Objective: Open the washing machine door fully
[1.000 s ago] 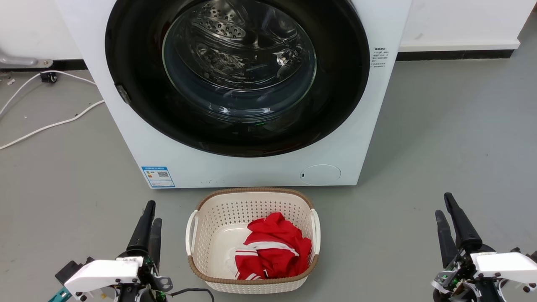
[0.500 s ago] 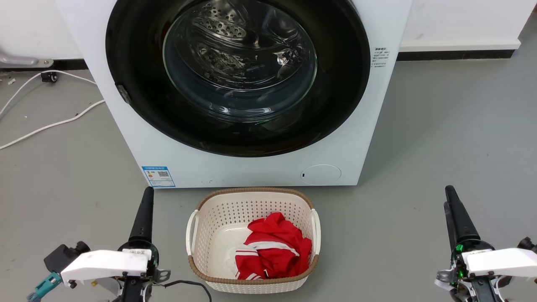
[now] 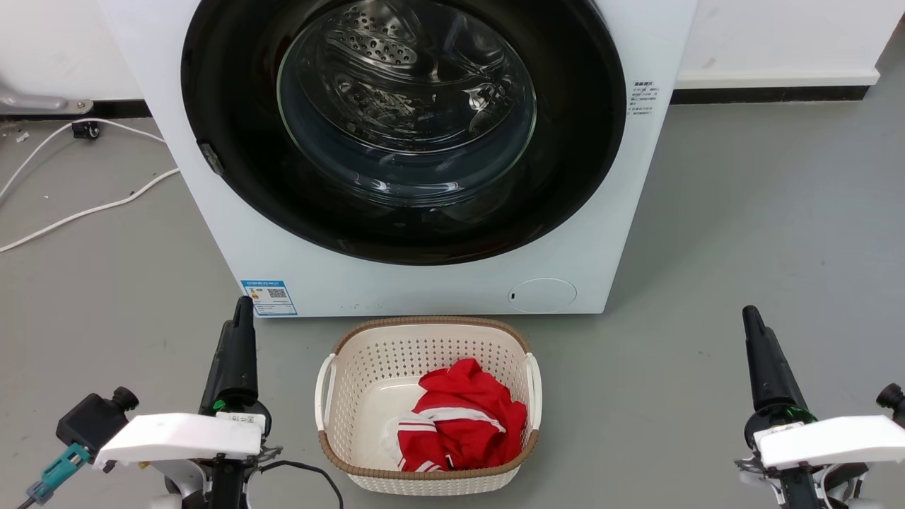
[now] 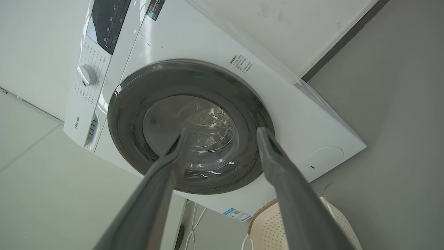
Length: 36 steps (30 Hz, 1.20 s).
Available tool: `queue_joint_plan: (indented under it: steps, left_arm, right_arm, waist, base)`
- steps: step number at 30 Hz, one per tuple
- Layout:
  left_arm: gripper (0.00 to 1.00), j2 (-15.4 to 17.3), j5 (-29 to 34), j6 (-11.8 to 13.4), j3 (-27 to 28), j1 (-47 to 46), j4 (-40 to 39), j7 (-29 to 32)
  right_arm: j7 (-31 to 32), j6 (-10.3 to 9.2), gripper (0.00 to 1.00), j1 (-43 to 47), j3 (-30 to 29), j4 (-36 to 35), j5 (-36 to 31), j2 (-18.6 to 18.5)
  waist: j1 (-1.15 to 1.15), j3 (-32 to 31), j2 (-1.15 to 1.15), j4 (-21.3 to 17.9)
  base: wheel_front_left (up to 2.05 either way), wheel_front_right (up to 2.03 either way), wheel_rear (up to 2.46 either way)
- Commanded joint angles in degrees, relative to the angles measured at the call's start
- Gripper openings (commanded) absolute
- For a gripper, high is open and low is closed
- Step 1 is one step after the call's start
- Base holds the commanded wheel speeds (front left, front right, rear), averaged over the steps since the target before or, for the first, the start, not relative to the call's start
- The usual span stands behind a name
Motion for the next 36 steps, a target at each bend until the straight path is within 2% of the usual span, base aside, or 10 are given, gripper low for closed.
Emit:
queue_joint_plan:
  steps: [1, 11, 23, 36]
  left_arm:
    - [1.00, 0.15, 2.08, -0.13, -0.01, -0.33, -1.36, -0.53]
    - [1.00, 0.11, 10.13, -0.15, -0.72, -0.07, -2.81, -2.37]
    - [1.00, 0.06, 23.63, -0.16, -2.02, 0.66, -3.20, -4.35]
    - [1.00, 0.01, 33.83, 0.02, -2.57, 0.93, -2.95, -6.03]
  right_arm:
    - [-0.52, 0.09, 1.00, -0.37, 0.25, -1.34, -2.55, -0.05]
    - [-2.35, 0.10, 1.00, 0.47, 1.27, -2.69, -14.16, 0.00]
    - [-3.09, 0.10, 1.00, 1.78, 0.90, -4.18, -25.22, 0.07]
    - [-2.29, 0.11, 1.00, 2.37, 0.74, -6.16, -35.55, 0.14]
  waist:
    - [0.00, 0.00, 0.00, 0.01]
    - [0.00, -0.21, 0.00, 0.04]
    - [0.00, -0.47, 0.00, -0.03]
    - [0.00, -0.41, 0.00, 0.16]
  base:
    - [0.00, 0.00, 0.00]
    - [0.00, 0.00, 0.00]
    - [0.00, 0.00, 0.00]
    - [0.00, 0.00, 0.00]
